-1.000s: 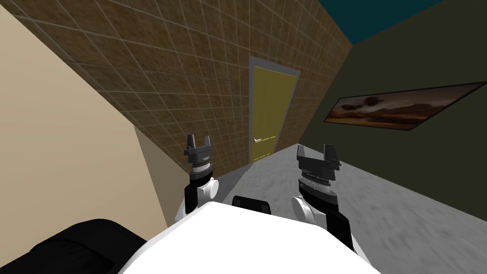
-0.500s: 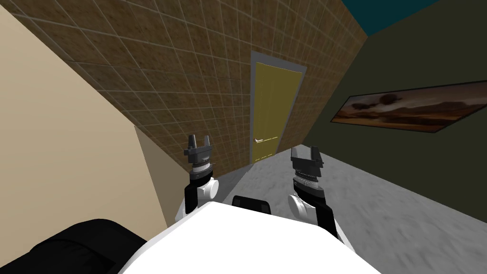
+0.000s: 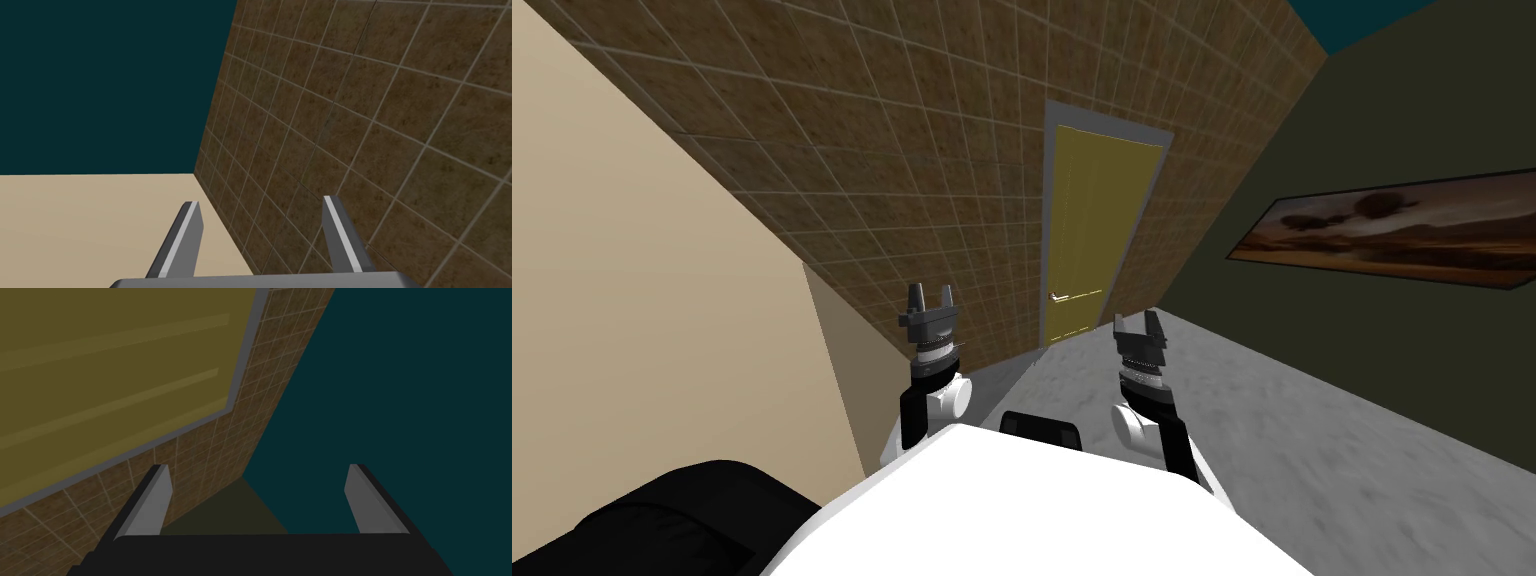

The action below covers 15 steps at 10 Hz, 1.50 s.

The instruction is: Pull the door open

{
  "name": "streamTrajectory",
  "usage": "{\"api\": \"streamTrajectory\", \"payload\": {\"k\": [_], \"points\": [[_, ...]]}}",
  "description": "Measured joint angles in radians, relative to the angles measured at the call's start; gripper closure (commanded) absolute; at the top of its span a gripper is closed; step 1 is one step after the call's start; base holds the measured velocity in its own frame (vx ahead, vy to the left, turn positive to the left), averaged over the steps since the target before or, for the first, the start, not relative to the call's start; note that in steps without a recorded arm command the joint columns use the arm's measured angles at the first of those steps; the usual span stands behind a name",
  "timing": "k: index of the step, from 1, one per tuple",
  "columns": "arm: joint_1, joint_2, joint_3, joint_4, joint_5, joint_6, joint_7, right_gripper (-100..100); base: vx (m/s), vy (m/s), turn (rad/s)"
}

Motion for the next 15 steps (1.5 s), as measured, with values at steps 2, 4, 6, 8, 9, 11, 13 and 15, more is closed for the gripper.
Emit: {"api": "streamTrajectory", "payload": {"k": [2, 4, 6, 8, 9, 11, 13, 15], "points": [[-0.019, -0.008, 0.000, 0.054, -0.001, -0.010, -0.004, -100, 0.042, -0.020, 0.071], [-0.036, -0.016, 0.001, 0.105, -0.001, -0.021, -0.009, -100, 0.045, -0.023, 0.064], [-0.067, -0.028, 0.000, 0.163, -0.003, -0.027, -0.015, -100, 0.062, -0.035, 0.093], [-0.086, -0.037, 0.002, 0.223, -0.004, -0.043, -0.020, -100, 0.046, -0.036, 0.073], [-0.093, -0.039, 0.004, 0.250, -0.003, -0.049, -0.021, -100, 0.052, -0.036, 0.087], [-0.117, -0.048, 0.002, 0.306, -0.004, -0.055, -0.026, -100, 0.050, -0.028, 0.069], [-0.131, -0.053, 0.006, 0.348, -0.003, -0.058, -0.028, -100, 0.029, -0.021, 0.034], [-0.154, -0.058, 0.004, 0.386, -0.005, -0.061, -0.030, -100, 0.034, -0.029, 0.076]]}}
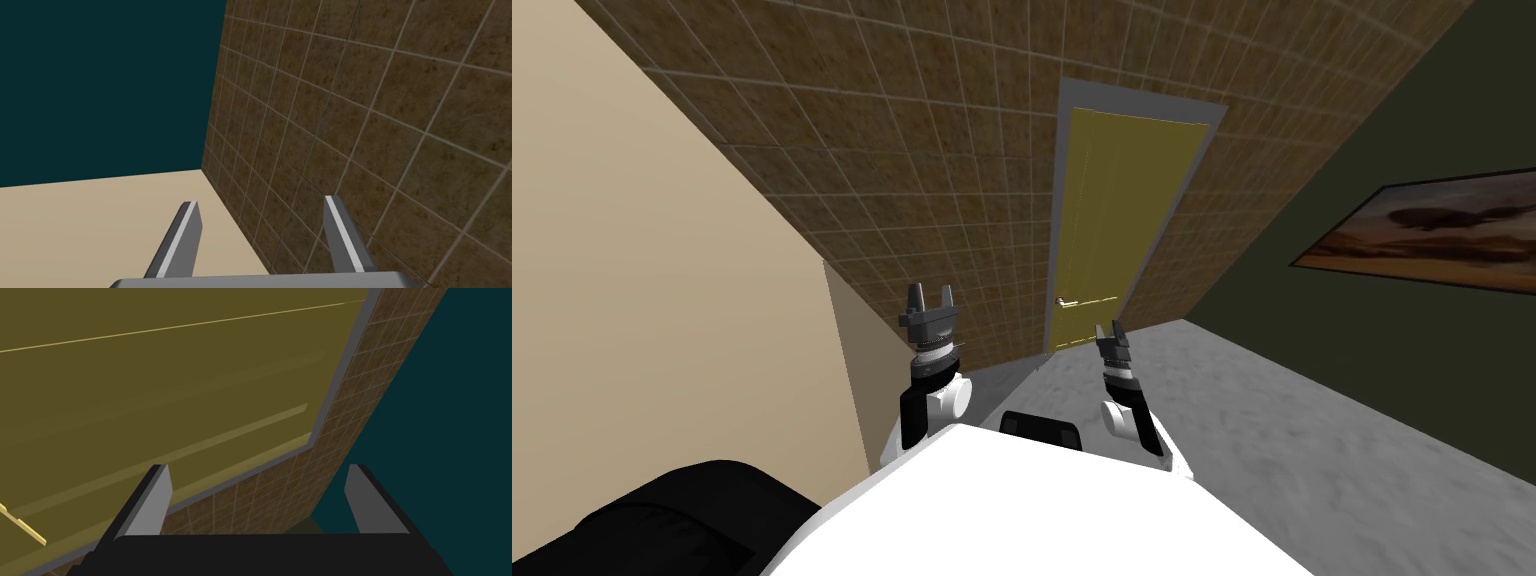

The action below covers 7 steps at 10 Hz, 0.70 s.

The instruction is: Pull the door open

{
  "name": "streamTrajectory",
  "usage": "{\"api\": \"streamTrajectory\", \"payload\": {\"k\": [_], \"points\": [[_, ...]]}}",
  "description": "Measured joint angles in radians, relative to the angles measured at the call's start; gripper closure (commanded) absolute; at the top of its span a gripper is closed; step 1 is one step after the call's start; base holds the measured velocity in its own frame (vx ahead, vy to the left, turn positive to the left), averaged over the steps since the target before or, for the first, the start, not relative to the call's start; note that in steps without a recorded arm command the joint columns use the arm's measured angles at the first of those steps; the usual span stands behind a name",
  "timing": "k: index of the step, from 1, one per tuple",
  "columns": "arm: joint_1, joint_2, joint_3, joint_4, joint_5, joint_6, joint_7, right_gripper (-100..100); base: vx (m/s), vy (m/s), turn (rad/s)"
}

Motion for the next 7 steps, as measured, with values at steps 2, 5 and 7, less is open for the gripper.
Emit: {"api": "streamTrajectory", "payload": {"k": [2, 5, 7], "points": [[-0.009, -0.003, 0.000, 0.035, 0.000, -0.004, -0.003, -100, 0.024, -0.016, 0.050], [-0.056, -0.020, -0.004, 0.133, -0.004, -0.025, -0.012, -100, 0.042, -0.034, 0.075], [-0.072, -0.027, -0.002, 0.186, -0.004, -0.034, -0.017, -100, 0.040, -0.039, 0.072]]}}
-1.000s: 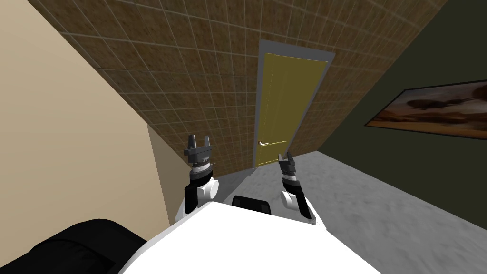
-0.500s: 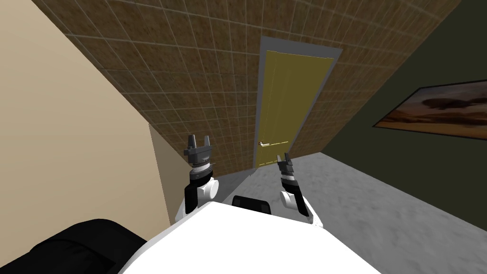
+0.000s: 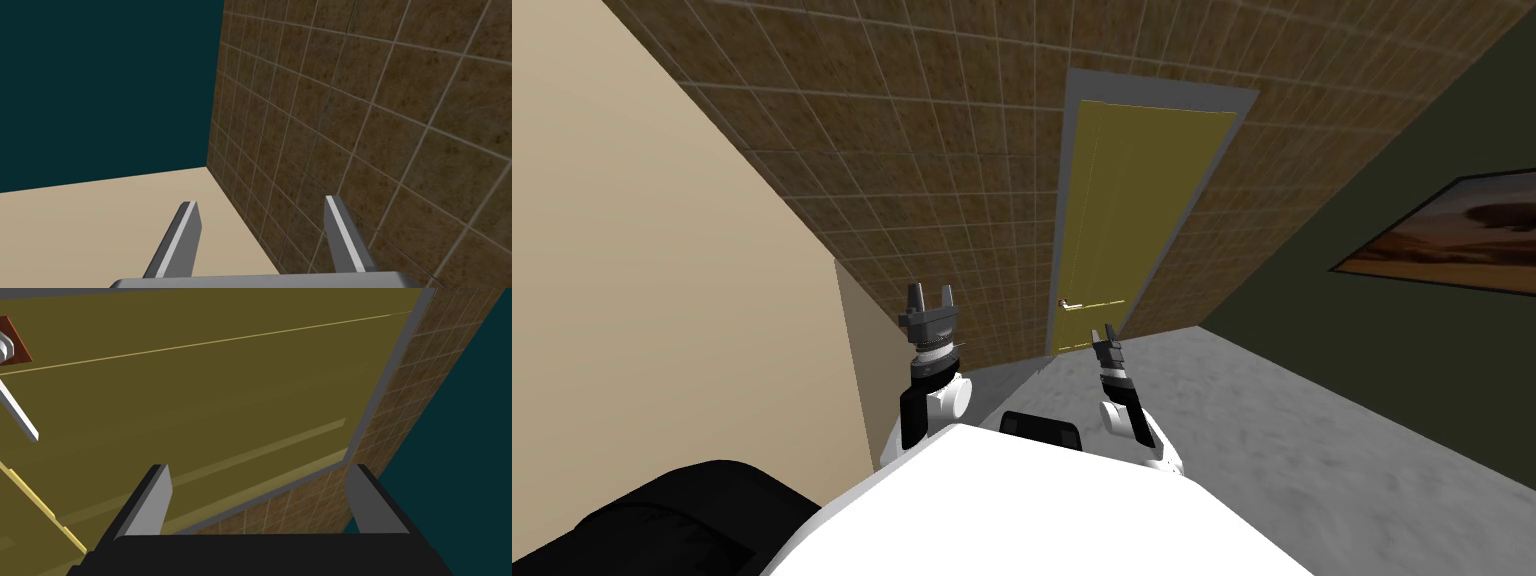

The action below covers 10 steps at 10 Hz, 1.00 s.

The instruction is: Pull the door open

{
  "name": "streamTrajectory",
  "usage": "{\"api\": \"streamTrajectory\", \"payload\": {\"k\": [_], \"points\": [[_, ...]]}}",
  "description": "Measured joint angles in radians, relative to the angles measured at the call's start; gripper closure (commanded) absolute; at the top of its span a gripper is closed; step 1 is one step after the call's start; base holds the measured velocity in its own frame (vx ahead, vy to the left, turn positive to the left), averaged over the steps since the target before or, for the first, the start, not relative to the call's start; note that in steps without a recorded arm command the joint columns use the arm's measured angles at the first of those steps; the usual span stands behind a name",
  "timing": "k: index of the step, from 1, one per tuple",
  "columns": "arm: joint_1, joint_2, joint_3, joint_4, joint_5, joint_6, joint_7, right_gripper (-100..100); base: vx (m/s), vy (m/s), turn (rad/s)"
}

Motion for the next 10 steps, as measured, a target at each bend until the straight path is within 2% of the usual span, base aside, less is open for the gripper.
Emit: {"api": "streamTrajectory", "payload": {"k": [2, 3, 5, 8, 10], "points": [[-0.032, -0.005, 0.000, 0.061, 0.000, -0.005, -0.002, -100, 0.042, -0.035, 0.081], [-0.036, -0.008, 0.001, 0.084, 0.000, -0.009, -0.004, -100, 0.044, -0.035, 0.114], [-0.061, -0.012, 0.002, 0.146, 0.000, -0.021, -0.006, -100, 0.042, -0.036, 0.078], [-0.088, -0.028, 0.003, 0.225, -0.002, -0.035, -0.016, -100, 0.040, -0.042, 0.071], [-0.119, -0.033, 0.002, 0.284, -0.003, -0.041, -0.019, -100, 0.043, -0.035, 0.067]]}}
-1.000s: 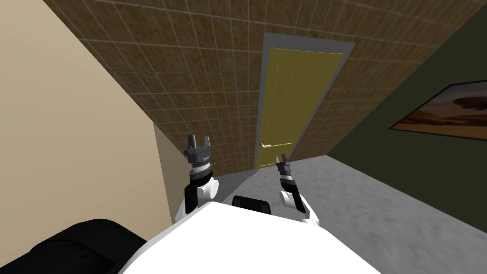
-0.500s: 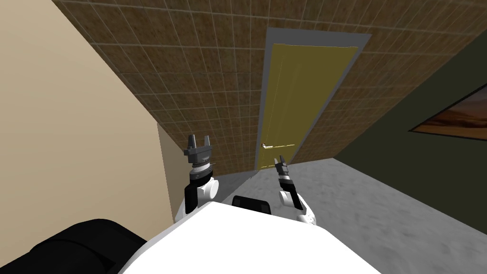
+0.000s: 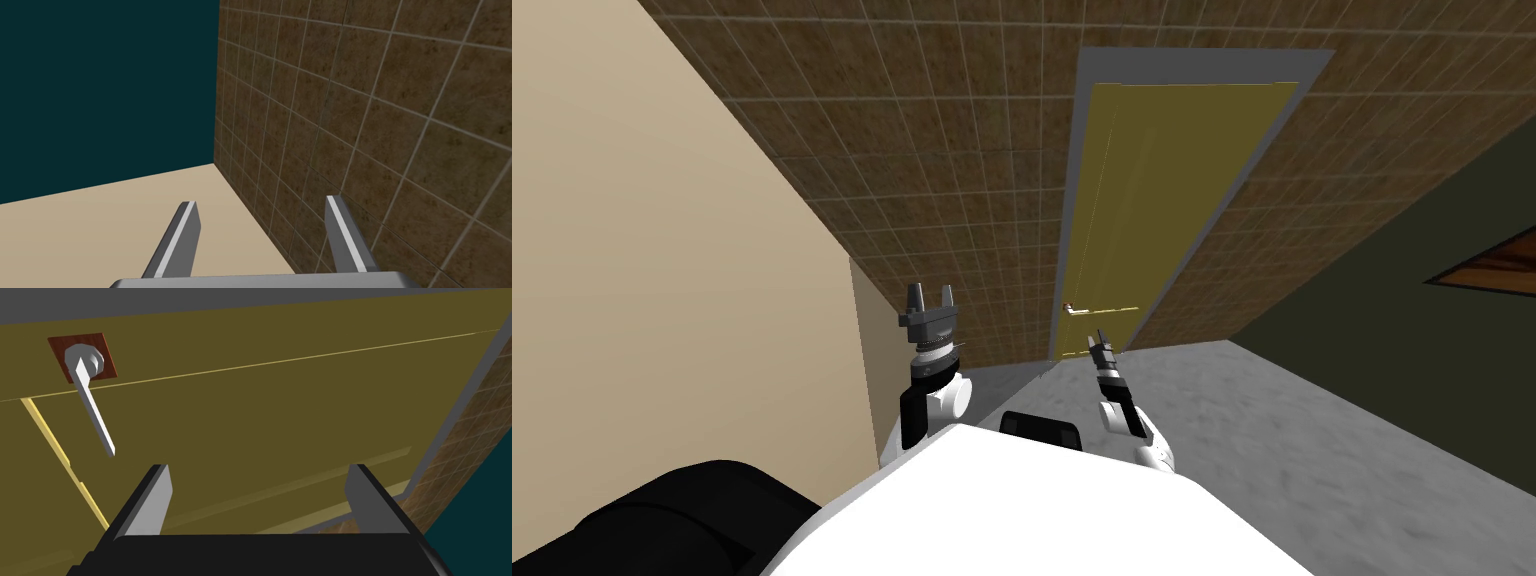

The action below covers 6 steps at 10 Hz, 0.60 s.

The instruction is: Pull the door open

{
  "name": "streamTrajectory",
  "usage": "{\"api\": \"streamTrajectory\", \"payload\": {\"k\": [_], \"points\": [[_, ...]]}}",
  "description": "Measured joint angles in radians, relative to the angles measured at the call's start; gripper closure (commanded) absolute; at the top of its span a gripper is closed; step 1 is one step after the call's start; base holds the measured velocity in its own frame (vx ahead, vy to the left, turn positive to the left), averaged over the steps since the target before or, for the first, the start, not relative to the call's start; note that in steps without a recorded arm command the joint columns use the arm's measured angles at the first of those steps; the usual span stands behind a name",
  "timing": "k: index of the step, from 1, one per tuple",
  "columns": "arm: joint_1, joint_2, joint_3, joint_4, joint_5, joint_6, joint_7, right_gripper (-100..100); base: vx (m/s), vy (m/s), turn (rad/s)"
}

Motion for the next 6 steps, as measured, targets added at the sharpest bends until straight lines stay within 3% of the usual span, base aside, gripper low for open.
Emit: {"api": "streamTrajectory", "payload": {"k": [6], "points": [[-0.067, -0.019, 0.001, 0.168, -0.002, -0.027, -0.012, -100, 0.037, -0.038, 0.077]]}}
